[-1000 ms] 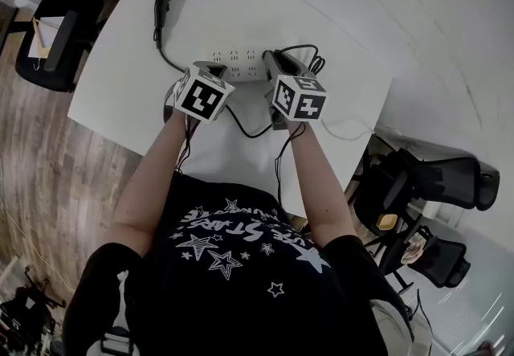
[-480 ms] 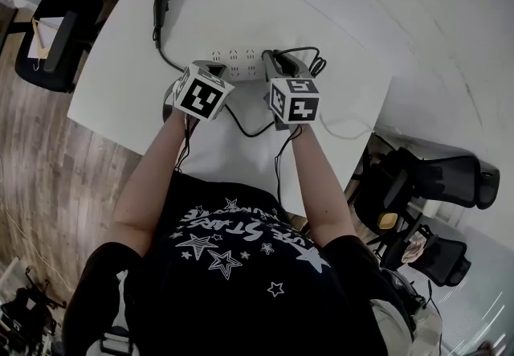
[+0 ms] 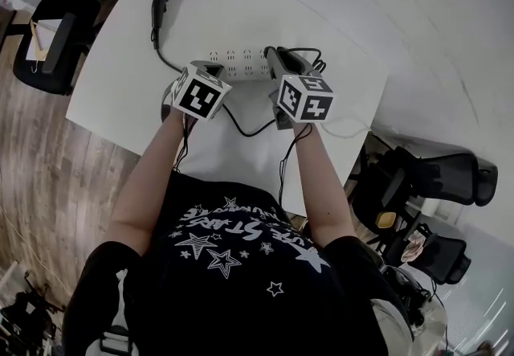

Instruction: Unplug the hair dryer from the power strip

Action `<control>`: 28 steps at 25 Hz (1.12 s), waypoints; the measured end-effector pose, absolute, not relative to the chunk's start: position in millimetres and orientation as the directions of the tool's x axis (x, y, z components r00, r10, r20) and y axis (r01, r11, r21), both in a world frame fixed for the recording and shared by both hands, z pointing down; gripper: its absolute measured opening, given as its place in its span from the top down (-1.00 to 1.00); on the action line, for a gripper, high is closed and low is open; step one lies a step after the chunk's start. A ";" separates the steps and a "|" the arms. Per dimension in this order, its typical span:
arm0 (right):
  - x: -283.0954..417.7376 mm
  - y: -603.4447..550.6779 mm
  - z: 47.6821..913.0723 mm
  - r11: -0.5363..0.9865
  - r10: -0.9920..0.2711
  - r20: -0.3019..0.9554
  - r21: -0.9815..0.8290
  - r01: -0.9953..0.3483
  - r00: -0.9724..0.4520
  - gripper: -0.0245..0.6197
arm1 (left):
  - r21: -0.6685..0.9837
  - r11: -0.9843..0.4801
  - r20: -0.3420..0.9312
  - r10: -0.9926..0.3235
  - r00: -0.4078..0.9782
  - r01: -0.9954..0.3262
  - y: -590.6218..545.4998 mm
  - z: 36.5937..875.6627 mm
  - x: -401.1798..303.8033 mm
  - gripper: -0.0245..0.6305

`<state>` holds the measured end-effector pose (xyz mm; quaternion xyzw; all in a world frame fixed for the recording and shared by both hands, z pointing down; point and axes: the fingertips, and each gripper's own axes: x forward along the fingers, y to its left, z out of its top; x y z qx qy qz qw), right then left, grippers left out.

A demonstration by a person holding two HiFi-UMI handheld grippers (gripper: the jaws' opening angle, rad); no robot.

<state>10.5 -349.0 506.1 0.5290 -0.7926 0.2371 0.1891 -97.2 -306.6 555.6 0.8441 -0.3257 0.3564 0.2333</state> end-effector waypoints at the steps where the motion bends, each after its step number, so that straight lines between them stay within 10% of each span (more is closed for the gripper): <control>1: 11.8 -346.8 505.9 0.322 -0.749 0.552 -0.178 -0.930 -0.366 0.68 | 0.158 -0.682 0.754 -0.384 0.534 -0.714 -306.2 556.0 -97.1 0.90; 28: 24.4 -284.3 470.6 0.358 -0.748 0.471 -0.308 -0.882 -0.468 0.66 | 0.160 -0.610 0.605 -0.560 0.566 -0.776 -276.5 504.5 -99.6 0.90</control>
